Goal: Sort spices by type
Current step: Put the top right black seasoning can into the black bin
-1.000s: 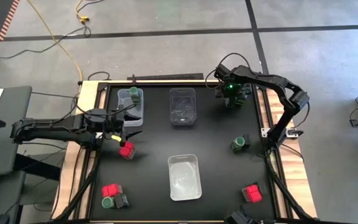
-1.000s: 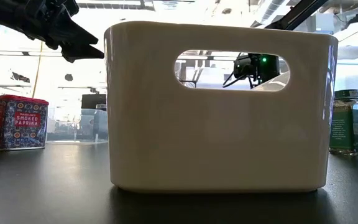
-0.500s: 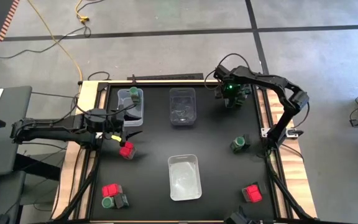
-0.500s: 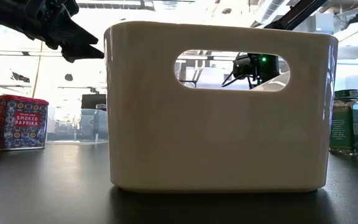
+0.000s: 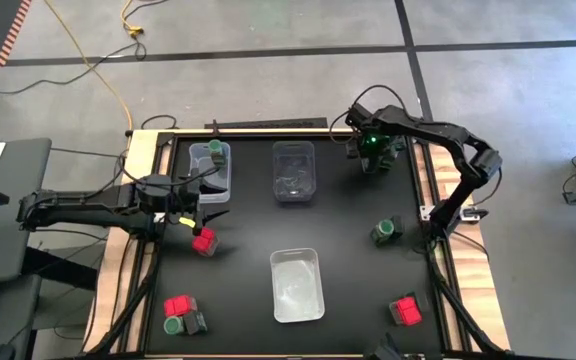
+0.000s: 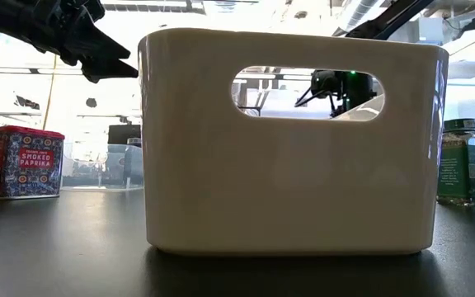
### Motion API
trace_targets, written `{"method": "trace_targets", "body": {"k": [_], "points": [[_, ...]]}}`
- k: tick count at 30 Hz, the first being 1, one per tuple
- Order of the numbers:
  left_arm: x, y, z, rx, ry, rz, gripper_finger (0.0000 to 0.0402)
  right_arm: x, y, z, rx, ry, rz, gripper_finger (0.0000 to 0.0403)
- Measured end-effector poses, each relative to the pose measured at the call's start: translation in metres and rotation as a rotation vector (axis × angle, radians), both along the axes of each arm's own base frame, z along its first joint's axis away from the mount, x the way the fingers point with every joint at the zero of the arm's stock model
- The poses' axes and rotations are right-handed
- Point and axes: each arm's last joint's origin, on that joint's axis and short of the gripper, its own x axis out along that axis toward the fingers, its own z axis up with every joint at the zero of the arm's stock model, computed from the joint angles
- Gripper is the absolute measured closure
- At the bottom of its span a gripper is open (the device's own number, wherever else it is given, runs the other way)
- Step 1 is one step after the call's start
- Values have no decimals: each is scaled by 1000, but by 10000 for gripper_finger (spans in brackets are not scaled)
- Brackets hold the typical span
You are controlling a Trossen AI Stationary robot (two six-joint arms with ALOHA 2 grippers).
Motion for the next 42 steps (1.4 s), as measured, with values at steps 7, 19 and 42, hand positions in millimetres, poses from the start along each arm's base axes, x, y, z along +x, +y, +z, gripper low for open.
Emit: {"method": "trace_targets", "body": {"k": [7,19,42], "points": [[0,0,0,16,3,-3,119,-1,13,22,-56,-49,74,239],[0,0,0,4,0,11,119,25,29,105,-262,-227,362,239],[0,0,0,-29,-6,18,119,161,54,106,-340,-191,1225,239]]}}
